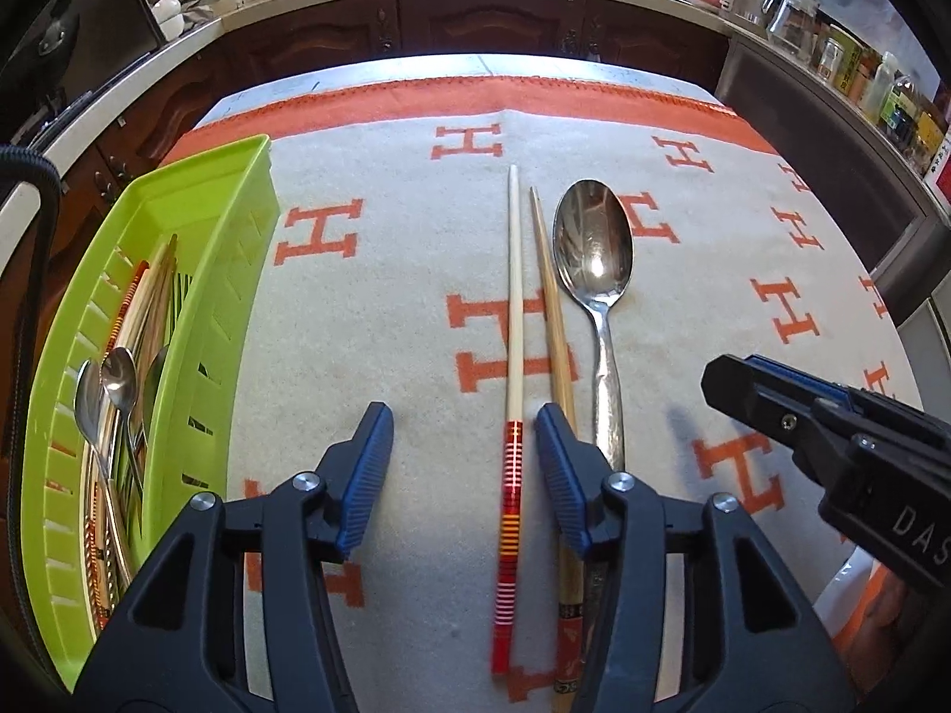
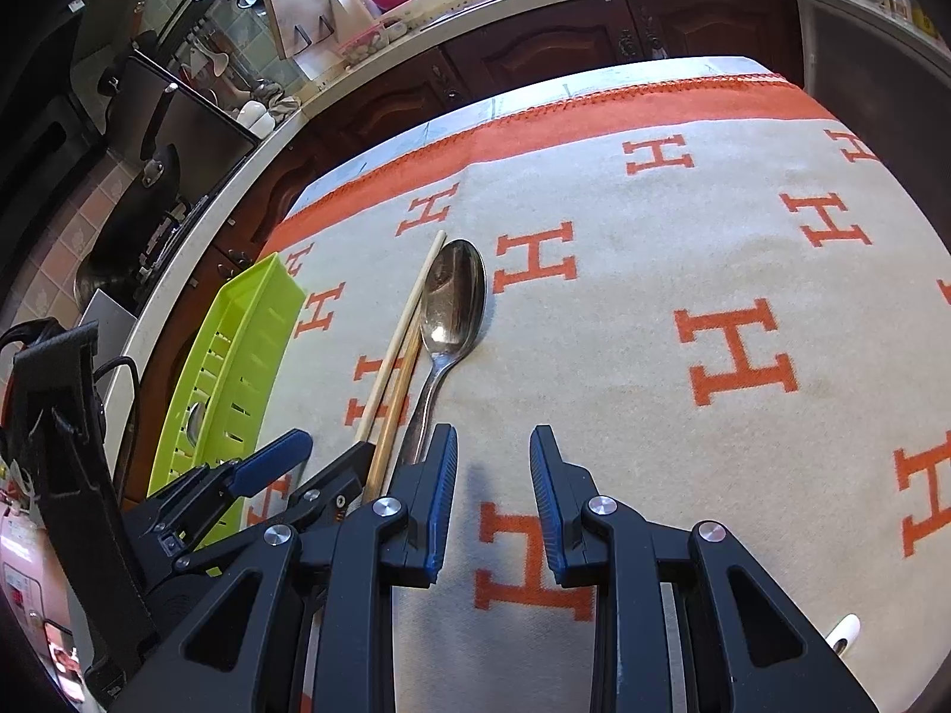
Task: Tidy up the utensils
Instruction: 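Grasp the cream red-banded chopstick with the left tool, then lay the chopstick in the tray with the left tool while the right tool grasps a plain wooden chopstick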
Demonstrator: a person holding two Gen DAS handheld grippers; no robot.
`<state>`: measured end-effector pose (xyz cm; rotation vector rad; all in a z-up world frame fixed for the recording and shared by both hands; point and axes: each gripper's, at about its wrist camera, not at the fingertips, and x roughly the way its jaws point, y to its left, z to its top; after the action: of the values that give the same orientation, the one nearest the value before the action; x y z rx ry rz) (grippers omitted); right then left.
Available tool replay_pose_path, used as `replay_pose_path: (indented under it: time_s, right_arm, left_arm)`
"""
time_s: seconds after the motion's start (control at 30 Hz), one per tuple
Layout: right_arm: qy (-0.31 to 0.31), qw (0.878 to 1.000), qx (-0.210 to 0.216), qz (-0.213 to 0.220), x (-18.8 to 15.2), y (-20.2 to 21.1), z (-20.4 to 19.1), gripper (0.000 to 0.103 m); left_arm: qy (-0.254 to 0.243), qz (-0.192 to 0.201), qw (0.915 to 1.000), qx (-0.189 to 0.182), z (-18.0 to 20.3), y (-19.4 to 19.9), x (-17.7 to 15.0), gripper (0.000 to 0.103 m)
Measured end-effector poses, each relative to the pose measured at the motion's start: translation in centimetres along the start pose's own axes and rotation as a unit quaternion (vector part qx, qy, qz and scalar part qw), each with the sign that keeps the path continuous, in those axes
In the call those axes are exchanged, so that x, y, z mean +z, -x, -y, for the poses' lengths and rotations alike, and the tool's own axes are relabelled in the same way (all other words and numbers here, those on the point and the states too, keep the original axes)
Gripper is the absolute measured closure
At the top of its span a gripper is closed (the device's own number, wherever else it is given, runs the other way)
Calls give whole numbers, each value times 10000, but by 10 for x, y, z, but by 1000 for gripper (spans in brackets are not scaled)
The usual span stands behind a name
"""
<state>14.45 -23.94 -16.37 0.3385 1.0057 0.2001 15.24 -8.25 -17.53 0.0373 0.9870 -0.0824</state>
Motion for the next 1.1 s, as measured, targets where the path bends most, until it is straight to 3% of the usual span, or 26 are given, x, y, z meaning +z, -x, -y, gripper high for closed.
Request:
replay_pose_path:
  time_s: [0.1, 0.4, 0.6, 0.8, 0.93, 1.1]
  right_arm:
    - [6, 10000, -14, 1, 0, 0, -2, 78]
    - [196, 9998, -59, 16, -1, 3, -14, 78]
    - [402, 9991, -85, 38, -5, 6, -34, 78]
    - [593, 9982, -110, -25, -8, -2, -55, 78]
    - [669, 9975, -191, -88, -9, -11, -69, 78]
    - [857, 9957, -343, -106, -8, -23, -87, 78]
  left_arm:
    - [-69, 98, 9999, -104, 2, 2, 0, 99]
    - [224, 95, 9990, -376, -11, 12, -5, 100]
    - [216, 509, 9975, -433, -24, 58, -6, 100]
    - [556, 858, 9948, -35, -77, 99, -7, 100]
    - [840, 876, 9924, 193, -121, 102, -10, 100]
    - [1002, 790, 9916, 219, -158, 96, -17, 100]
